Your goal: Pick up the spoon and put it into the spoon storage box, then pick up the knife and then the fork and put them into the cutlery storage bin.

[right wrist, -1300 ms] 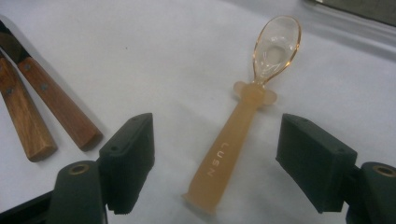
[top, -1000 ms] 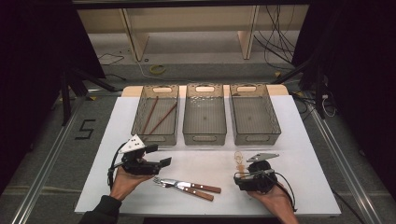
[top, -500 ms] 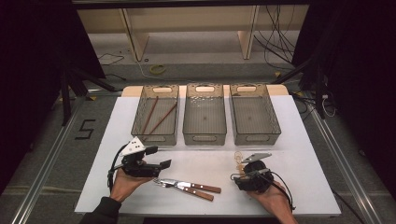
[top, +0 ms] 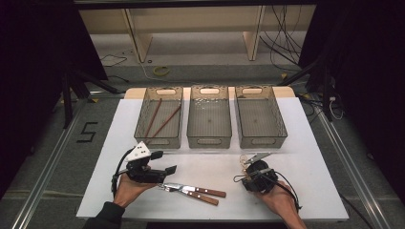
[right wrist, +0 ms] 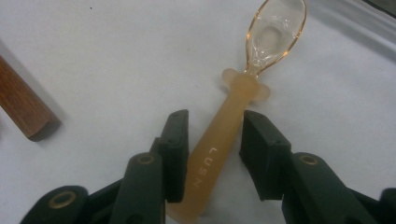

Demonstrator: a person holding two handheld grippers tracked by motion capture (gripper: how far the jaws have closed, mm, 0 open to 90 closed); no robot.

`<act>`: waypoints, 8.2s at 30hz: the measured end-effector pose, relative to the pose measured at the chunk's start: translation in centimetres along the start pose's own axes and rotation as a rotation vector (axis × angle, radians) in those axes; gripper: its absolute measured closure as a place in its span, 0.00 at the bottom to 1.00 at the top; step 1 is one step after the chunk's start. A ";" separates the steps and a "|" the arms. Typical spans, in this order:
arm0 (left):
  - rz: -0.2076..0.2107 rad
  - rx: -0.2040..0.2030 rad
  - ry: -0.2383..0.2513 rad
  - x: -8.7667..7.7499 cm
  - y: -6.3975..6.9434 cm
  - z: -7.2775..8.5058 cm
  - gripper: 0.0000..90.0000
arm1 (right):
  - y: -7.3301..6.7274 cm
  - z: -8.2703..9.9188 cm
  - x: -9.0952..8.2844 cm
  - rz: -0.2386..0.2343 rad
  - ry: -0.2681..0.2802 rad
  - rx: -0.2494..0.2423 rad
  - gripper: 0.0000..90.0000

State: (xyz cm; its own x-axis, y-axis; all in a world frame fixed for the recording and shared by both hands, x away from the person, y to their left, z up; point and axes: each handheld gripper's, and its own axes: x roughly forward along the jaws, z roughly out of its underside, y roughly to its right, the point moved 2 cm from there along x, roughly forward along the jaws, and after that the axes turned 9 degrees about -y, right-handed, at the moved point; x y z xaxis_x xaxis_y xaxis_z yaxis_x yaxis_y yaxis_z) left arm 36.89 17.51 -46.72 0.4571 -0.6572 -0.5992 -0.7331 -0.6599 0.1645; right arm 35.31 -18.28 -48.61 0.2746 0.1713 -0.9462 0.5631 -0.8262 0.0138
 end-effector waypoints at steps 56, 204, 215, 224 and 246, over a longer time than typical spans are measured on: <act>0.005 -0.011 0.051 -0.3 -0.5 0.4 0.20 | 1.6 -6.0 -5.9 -0.121 0.251 -0.026 0.86; 0.013 -0.022 0.104 -1.0 -0.8 0.4 0.19 | -4.5 -9.8 -3.7 -0.307 0.187 -0.372 0.36; 0.005 -0.034 0.111 -1.4 -0.9 0.6 0.19 | -5.6 -9.5 -3.0 -0.305 0.137 -0.423 0.36; 0.005 -0.034 0.109 -1.4 -0.9 0.6 0.19 | -6.2 -9.1 -2.5 -0.309 0.101 -0.454 0.35; 0.010 -0.034 0.112 -1.3 -0.9 0.6 0.19 | -7.5 -8.4 -1.3 -0.301 0.010 -0.514 0.36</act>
State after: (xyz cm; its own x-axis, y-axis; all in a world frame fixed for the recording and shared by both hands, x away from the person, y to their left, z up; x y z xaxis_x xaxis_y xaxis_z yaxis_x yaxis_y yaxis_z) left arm 36.65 19.21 -46.53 0.5052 -0.6990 -0.5062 -0.7212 -0.6641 0.1972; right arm 37.31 -7.78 -44.80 0.0505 0.3645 -0.9298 0.9219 -0.3750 -0.0969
